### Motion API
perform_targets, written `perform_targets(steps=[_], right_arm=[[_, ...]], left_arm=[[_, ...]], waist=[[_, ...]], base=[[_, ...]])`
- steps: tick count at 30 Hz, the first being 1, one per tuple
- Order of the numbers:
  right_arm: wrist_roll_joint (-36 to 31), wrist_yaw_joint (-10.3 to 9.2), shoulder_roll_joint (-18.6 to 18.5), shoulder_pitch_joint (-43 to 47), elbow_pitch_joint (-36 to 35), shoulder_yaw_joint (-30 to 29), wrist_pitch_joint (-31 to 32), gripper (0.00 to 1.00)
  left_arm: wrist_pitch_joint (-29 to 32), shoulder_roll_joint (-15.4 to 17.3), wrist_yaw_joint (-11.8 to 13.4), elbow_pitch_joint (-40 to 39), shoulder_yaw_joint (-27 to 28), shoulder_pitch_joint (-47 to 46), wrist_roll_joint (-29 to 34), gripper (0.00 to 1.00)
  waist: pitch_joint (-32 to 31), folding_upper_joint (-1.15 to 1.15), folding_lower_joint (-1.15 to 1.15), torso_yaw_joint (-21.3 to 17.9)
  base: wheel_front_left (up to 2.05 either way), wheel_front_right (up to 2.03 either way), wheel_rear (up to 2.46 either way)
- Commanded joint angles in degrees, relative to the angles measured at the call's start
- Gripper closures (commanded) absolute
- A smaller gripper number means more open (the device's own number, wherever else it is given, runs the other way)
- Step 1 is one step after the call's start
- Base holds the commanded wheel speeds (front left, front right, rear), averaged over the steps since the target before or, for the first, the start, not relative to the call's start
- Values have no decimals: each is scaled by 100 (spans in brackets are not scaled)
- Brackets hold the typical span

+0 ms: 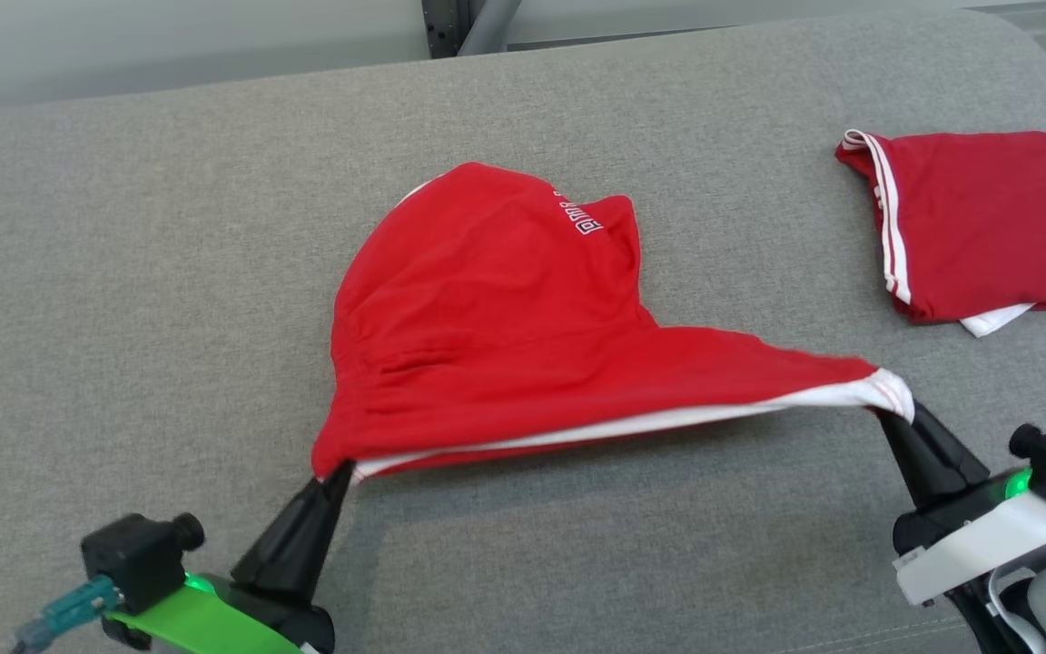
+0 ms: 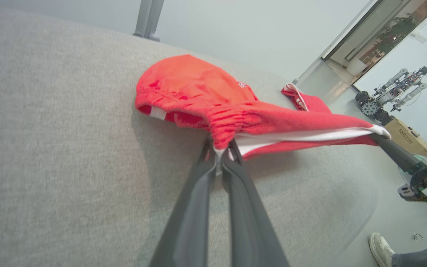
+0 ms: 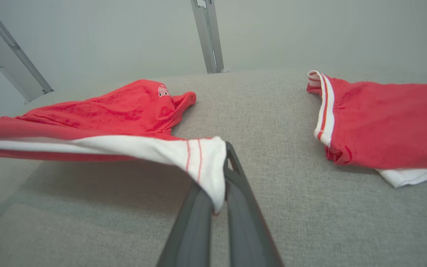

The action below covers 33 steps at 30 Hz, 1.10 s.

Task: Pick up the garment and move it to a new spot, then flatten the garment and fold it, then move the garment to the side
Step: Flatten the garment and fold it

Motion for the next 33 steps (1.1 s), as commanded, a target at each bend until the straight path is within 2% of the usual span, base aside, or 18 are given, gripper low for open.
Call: perform_targets(steps=[1,4,8,9,10,14,16,22,26,29,33], right_arm=[[123,-13,-4,38,-373,-180,25,100],[177,-13,-68,-159,-1017,-414,270,100],[368,-12,-218,-608,-1774,-650,776,100],[368,-12,-218,-608,-1774,-650,776,100],[360,-12,-295,-812,-1919,-700,924,100],[548,-12,-407,-1755,-2397,-780,1537,100],[652,-12,-419,-2305,-2528,-836,1808,100],[653,-11,-149,-3996,-2294,-952,2389,100],[505,-11,163,-5162,-1634,-1018,2661,100],[278,-11,552,-6091,-939,-1199,2710,100],[-280,-10,1256,-7311,183,-1566,2505,100]], left_arm=[[58,281,98,-396,170,-208,109,100],[282,710,311,-1147,434,-509,264,100],[904,1323,349,-1893,827,-1351,415,100],[904,1323,349,-1893,827,-1351,415,100],[1078,1484,372,-1983,934,-1610,511,100],[1846,1799,190,-2311,1232,-2769,481,100],[2253,1835,64,-2311,1327,-3402,461,100],[3318,1447,-306,-1596,1374,-5458,260,100],[3844,921,-595,-573,1098,-6808,531,100],[4002,460,-766,385,910,-7717,776,100],[3728,-154,-934,1626,815,-8774,1168,100]], waist=[[36,25,0,-69],[134,25,0,-171],[445,25,0,-209],[445,25,0,-209],[566,25,0,-245],[1097,25,0,-333],[1361,25,0,-363],[2178,25,0,-373],[2670,25,0,-316],[2983,25,0,-280],[3342,25,0,-299]], base=[[0,0,0],[0,0,0],[0,0,0],[0,0,0],[0,0,0],[0,0,0],[0,0,0],[0,0,0],[0,0,0],[0,0,0],[0,0,0]])
